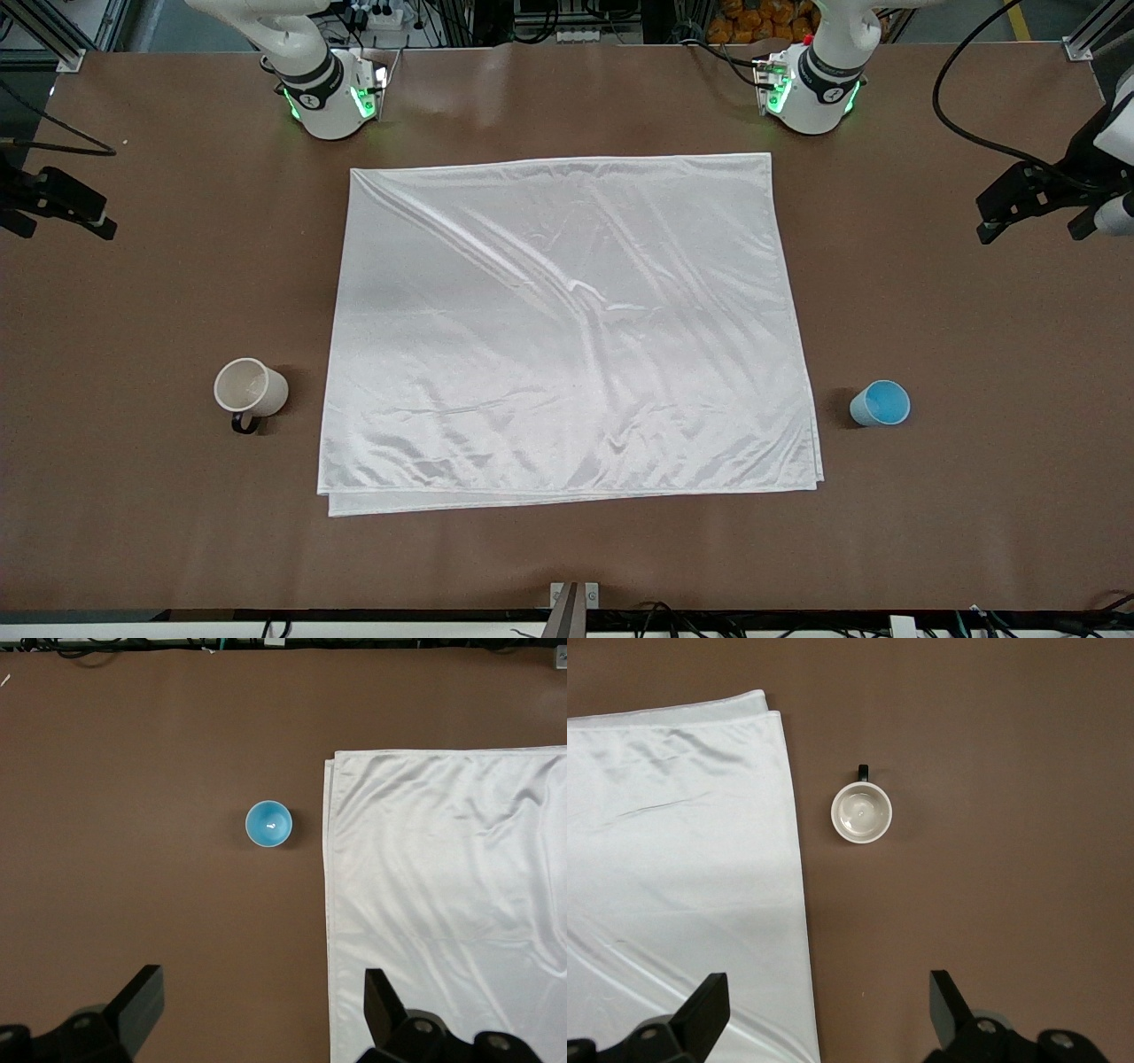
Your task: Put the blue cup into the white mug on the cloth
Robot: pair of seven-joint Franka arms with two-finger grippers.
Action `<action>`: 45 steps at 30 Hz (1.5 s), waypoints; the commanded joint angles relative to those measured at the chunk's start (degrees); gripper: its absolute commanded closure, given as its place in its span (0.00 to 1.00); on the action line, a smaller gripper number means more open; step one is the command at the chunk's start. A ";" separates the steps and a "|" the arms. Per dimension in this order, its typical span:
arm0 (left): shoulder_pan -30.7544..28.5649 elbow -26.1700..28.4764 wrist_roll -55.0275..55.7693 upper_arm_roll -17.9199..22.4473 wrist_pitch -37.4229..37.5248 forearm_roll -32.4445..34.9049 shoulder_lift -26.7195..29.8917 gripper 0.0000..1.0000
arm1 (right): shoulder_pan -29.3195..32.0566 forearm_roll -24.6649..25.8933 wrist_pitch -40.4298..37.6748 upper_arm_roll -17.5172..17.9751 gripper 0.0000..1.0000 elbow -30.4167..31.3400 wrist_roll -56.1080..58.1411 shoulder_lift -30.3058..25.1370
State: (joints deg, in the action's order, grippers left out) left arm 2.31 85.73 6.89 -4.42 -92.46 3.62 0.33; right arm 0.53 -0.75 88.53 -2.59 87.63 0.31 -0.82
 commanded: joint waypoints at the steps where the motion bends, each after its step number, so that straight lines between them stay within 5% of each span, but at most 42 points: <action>1: 0.15 -0.30 -0.56 0.37 0.26 -0.72 0.38 0.00 | 0.18 -0.04 -0.38 0.39 0.00 0.62 -1.11 -0.94; 45: 0.41 -0.04 -0.57 0.11 0.52 -1.95 0.38 0.00 | 1.05 0.40 0.06 -0.14 0.00 -0.26 -0.67 3.02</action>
State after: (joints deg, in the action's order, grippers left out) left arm 2.35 85.69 6.79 -4.51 -92.37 2.16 0.33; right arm 0.57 -0.73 88.73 -2.81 88.14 0.06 1.54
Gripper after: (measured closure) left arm 0.000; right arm 0.000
